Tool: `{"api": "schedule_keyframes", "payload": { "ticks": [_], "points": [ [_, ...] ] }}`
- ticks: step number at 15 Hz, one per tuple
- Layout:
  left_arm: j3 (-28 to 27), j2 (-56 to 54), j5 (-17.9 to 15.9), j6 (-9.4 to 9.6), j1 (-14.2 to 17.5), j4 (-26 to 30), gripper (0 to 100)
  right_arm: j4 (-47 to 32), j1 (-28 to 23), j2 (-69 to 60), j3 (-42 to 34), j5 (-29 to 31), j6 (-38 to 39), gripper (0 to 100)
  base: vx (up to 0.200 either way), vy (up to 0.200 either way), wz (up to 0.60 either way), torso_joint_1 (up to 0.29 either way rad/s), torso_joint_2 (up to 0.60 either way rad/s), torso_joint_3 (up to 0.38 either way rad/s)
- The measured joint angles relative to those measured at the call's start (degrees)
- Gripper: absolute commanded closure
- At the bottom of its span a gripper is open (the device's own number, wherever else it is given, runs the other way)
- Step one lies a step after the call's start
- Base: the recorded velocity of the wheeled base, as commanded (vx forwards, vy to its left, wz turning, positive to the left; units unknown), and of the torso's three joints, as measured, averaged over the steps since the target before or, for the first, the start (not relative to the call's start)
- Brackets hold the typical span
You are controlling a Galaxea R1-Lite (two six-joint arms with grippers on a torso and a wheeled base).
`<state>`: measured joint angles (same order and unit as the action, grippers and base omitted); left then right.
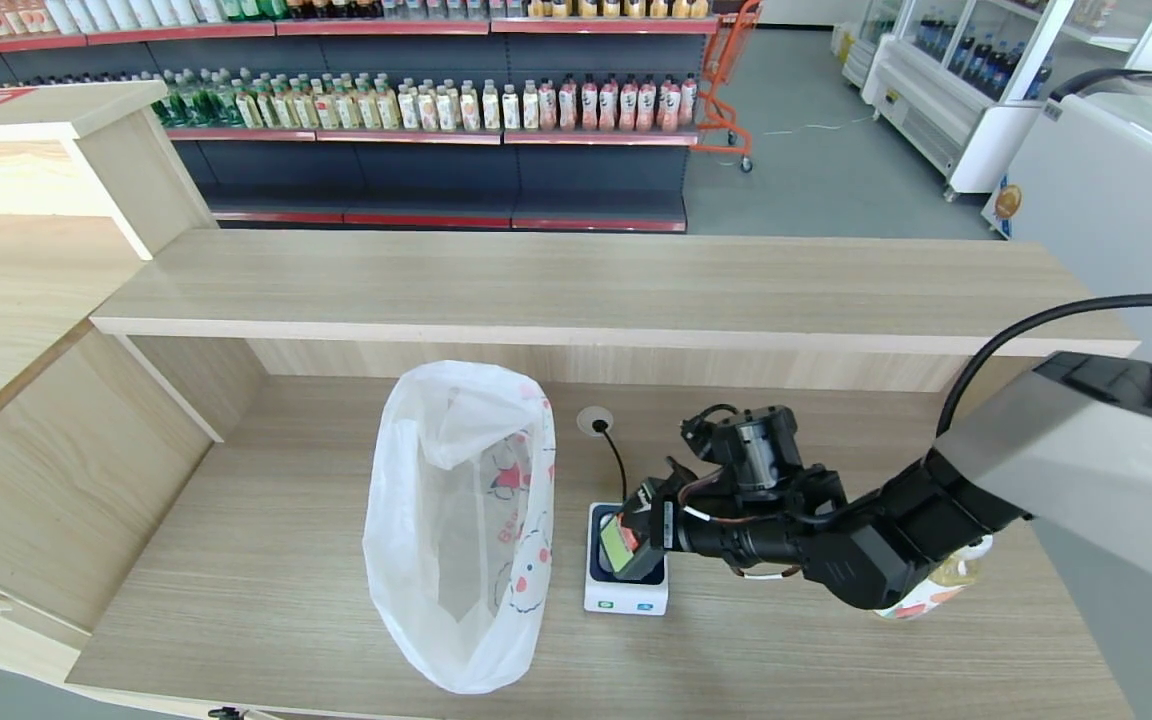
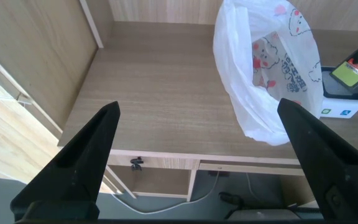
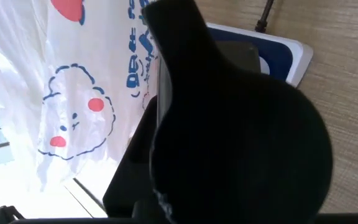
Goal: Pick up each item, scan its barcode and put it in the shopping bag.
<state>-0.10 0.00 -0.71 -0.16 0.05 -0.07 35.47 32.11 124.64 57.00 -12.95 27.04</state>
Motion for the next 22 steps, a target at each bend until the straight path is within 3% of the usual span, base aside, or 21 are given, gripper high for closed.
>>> {"api": "schedule_keyframes", "payload": {
  "ticks": [3, 8, 12, 16, 22],
  "points": [
    [0.00, 0.00, 0.00, 0.00, 0.00, 0.00, 0, 0.22, 0.22, -8.73, -4.17, -0.71, 4.08, 100, 0.000, 0.000, 0.00, 0.000, 0.00, 0.000],
    [0.00, 0.02, 0.00, 0.00, 0.02, 0.00, 0, -0.01, -2.12, -28.70, -18.99, -0.88, -14.90, 100, 0.000, 0.000, 0.00, 0.000, 0.00, 0.000],
    [0.00, 0.02, 0.02, 0.00, 0.02, 0.00, 0, -0.11, -2.79, -39.41, -28.56, -0.98, -17.30, 100, 0.000, 0.000, 0.00, 0.000, 0.00, 0.000],
    [0.00, 0.00, 0.02, 0.00, 0.05, 0.00, 0, -0.61, -2.77, -44.54, -29.96, -1.28, -11.56, 100, 0.000, 0.150, 0.00, 0.001, 0.00, 0.002],
    [0.00, 0.02, 0.02, 0.00, 0.00, 0.02, 0, -12.35, -2.82, -46.39, -19.82, -1.30, 2.49, 100, 0.000, 0.200, 0.00, 0.003, 0.00, 0.003]
  ]
}}
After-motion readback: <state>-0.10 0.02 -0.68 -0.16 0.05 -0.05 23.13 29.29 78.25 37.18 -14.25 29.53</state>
